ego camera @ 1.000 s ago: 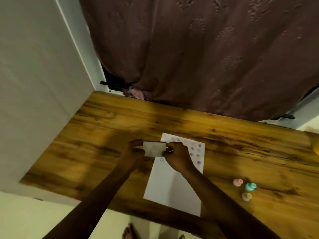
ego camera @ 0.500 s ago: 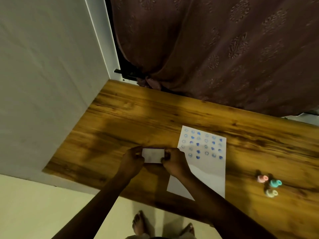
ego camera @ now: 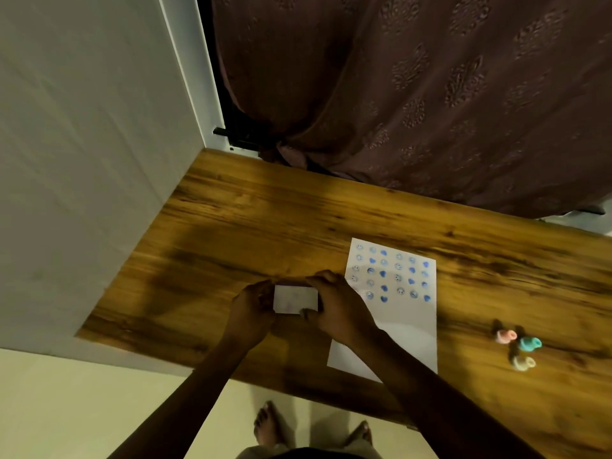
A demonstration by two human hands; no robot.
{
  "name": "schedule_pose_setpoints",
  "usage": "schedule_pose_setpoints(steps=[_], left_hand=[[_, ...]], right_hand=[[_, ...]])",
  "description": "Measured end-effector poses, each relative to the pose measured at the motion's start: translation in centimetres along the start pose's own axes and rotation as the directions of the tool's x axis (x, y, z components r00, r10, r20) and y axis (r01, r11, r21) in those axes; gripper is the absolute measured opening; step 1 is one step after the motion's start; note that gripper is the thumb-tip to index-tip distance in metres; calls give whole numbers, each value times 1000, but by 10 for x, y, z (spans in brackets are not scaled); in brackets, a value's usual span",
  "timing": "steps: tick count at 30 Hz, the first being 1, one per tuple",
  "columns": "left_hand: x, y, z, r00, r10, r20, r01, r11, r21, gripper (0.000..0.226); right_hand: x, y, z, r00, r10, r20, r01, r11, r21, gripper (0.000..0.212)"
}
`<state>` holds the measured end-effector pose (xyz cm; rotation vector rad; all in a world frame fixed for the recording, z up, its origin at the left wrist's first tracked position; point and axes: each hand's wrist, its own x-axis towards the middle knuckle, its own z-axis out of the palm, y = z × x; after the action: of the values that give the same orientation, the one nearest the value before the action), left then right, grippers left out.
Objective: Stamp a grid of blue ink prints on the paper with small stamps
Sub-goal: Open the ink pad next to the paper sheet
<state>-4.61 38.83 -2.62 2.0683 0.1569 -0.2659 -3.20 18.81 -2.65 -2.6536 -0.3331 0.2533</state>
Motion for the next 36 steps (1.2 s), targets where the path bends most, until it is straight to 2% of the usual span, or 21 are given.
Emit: schedule_pose_setpoints(steps=[3,6,12,20,30,36], left_hand=[[-1,-3,-2,999,32,16,-32,999,18,53],[-3,-4,-2,998,55,19,-56,998,41,53],[-5,-8,0,995,99,1,-99,994,55,51],[-2,-6,4,995,85,-52,-75,981,178,49],[6,-8,-1,993,117,32,-121,970,210,55],[10,-8,-2,991,103,84,-118,970,210,57]], right_hand=[[2,1,-7,986,-136,94,145,985,-95,66],[5,6,-6,978,-160,131,176,977,-120,58],[14,15,-11,965,-178,192,193,979,-62,53],[32,16,-37,913,-246,325,270,962,-31,38],[56,22,-40,933,-192,305,214,976,-40,25],[72,27,-29,958,-125,258,118,992,41,23]])
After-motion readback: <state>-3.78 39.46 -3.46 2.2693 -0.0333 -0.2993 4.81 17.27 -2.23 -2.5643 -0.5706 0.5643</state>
